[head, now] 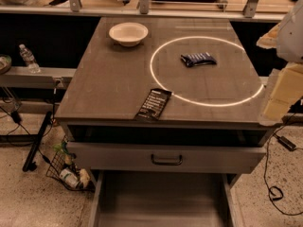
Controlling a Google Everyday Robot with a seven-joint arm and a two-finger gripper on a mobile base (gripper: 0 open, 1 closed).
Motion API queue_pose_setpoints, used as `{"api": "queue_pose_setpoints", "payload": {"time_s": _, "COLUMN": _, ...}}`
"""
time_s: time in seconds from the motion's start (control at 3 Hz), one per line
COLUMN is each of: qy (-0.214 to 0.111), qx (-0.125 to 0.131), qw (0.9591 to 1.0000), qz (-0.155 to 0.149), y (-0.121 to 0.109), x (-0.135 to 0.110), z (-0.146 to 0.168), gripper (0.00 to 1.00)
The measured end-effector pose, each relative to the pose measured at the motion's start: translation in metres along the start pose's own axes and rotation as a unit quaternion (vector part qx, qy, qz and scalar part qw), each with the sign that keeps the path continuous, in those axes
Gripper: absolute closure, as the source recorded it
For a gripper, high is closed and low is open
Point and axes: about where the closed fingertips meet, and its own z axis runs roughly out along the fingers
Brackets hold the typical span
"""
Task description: Place rxbar blueberry into middle drawer
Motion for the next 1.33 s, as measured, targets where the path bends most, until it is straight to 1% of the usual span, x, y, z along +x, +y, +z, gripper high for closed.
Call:
{"api": "queue_pose_setpoints", "payload": {"time_s": 0.33, "qy": -0.005, "qx": 0.003, "qw": 1.0000, "qz": -0.002, "y": -0.007, "x": -0.001, "z": 0.004, "gripper": 0.00}}
{"api": "queue_pose_setpoints", "payload": {"time_s": 0.67, "qy": -0.035, "qx": 0.014, "qw": 0.9991, "qz": -0.017, "y": -0.051, "x": -0.010, "z": 0.036, "gripper": 0.00}}
{"api": "queue_pose_setpoints", "payload": {"time_s": 1.0, "qy": -0.088, "qx": 0.031, "qw": 0.9955, "qz": -0.016, "y": -0.116, "x": -0.026, "z": 0.077, "gripper": 0.00}}
{"api": "queue_pose_setpoints", "payload": {"time_s": 1.33, "qy": -0.147, "qx": 0.038, "qw": 0.9883, "qz": -0.001, "y": -0.191, "x": -0.051, "z": 0.126, "gripper": 0.00}}
